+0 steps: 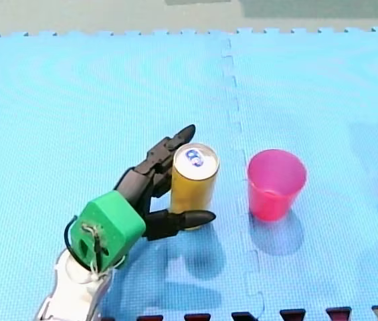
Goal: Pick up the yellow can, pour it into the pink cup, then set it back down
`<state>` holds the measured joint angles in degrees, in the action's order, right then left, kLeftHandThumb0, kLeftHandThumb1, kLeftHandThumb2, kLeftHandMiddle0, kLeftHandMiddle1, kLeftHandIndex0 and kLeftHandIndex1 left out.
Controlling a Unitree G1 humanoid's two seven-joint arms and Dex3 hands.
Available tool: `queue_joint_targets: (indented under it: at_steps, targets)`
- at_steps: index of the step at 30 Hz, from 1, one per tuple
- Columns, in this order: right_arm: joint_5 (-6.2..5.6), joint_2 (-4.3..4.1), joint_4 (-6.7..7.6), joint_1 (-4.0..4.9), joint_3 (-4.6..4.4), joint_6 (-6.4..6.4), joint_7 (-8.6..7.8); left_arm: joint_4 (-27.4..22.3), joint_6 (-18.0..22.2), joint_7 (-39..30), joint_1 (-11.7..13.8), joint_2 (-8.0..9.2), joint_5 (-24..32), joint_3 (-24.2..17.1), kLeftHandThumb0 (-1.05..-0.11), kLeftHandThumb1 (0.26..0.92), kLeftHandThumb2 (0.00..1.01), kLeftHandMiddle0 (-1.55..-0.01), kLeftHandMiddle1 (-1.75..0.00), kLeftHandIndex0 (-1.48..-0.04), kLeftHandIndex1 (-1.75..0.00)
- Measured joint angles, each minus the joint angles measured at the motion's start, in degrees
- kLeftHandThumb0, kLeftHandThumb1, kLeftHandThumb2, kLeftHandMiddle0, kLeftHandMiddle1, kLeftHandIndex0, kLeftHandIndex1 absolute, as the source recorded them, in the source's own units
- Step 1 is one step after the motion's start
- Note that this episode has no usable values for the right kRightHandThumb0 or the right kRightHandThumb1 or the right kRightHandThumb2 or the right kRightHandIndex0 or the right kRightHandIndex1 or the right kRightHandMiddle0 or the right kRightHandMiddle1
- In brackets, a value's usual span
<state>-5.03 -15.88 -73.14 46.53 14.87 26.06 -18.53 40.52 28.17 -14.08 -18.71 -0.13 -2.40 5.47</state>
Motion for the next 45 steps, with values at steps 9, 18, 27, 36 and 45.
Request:
queue_joint_targets:
  at_steps: [9,18,27,36,45]
  targets:
    - [0.01,0.01,0.04,-0.09,-0.06,0.07,0.03,-1.14,-0.91,13.37,0.22,-0.47,-7.26,0.28,-0.370,0.792,0.01,-1.29,-0.15,-1.21,-0.06]
    - [0.15,-0.05,0.06,-0.13,-0.20,0.13,0.31,-2.30,-0.85,15.82,0.82,-0.15,-8.85,1.00,-0.374,0.798,0.00,-1.29,-0.10,-1.20,-0.02]
    - [0.34,-0.02,0.05,0.09,-0.30,0.11,0.53,-2.72,-1.52,15.35,0.92,0.17,-7.95,0.89,-0.375,0.798,0.00,-1.31,-0.07,-1.20,-0.01]
    - [0.33,0.24,0.04,0.28,-0.30,0.10,0.56,-3.02,-2.05,14.83,0.94,0.24,-6.66,0.32,-0.375,0.797,0.00,-1.32,-0.05,-1.20,0.00]
    - [0.38,0.50,0.01,0.41,-0.29,0.10,0.92,-4.94,-2.44,15.61,-0.36,-2.75,-0.79,-3.30,-0.363,0.801,0.00,-1.33,-0.03,-1.20,0.00]
